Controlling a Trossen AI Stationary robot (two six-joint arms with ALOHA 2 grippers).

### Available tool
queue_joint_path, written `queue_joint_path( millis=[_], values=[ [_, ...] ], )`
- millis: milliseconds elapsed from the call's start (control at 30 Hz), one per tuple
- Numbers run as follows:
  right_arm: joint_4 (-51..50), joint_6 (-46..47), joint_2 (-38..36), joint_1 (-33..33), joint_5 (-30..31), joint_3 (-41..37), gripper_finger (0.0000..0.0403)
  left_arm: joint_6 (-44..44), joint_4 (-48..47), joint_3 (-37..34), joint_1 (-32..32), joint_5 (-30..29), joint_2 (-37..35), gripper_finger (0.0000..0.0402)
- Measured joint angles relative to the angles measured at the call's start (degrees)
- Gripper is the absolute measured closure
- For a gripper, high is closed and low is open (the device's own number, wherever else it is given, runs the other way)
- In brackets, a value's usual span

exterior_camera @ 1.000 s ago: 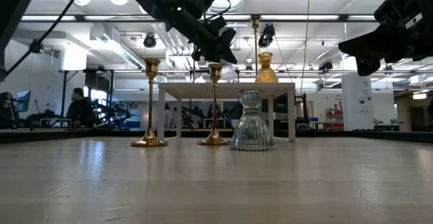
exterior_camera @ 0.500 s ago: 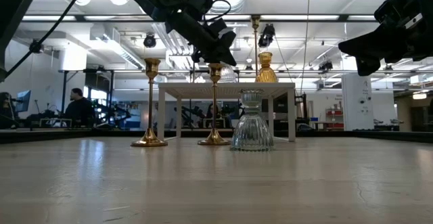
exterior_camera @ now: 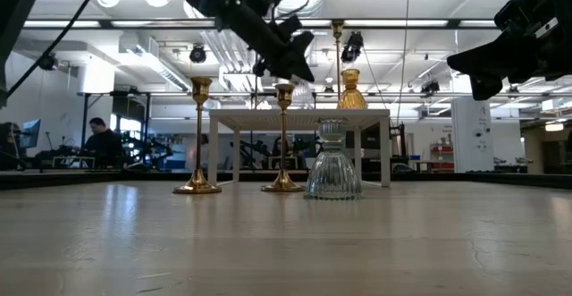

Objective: Pick & Place candle stick holders
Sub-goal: Put the transparent glass candle holder on the shelf

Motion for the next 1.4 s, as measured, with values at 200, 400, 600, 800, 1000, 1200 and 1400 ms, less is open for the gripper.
queue_joint_path(
  millis=[200, 400, 600, 800, 1000, 1200, 1400],
  values=[
    [-0.01, 0.0, 0.02, 0.0, -0.02, 0.0, 0.0394, -1.9, -2.28, 0.0, -4.53, -9.78, -2.85, 0.0259],
    [-0.01, 0.0, 0.03, 0.0, 0.01, 0.0, 0.0394, -8.98, -1.07, -0.04, -6.59, -18.95, -3.37, 0.0259],
    [0.0, 0.0, 0.03, 0.0, 0.01, 0.0, 0.0394, -11.63, 7.79, -3.14, -6.03, -20.37, -2.99, 0.0259],
    [-0.01, 0.0, 0.02, 0.0, 0.0, 0.0, 0.0394, -11.75, 9.46, -5.93, -5.72, -22.12, -2.88, 0.0259],
    [-0.01, 0.0, 0.04, 0.0, -0.02, 0.0, 0.0394, -10.44, 13.92, -7.5, -5.08, -23.0, -2.76, 0.0259],
    [-0.01, 0.0, 0.02, 0.0, -0.06, 0.0, 0.0394, -9.04, 12.94, -5.36, -4.55, -21.48, -0.34, 0.0259],
    [0.0, 0.0, 0.04, 0.0, -0.06, 0.0, 0.0394, -8.74, 11.51, -3.24, -3.72, -21.68, 1.64, 0.0259]
  ],
)
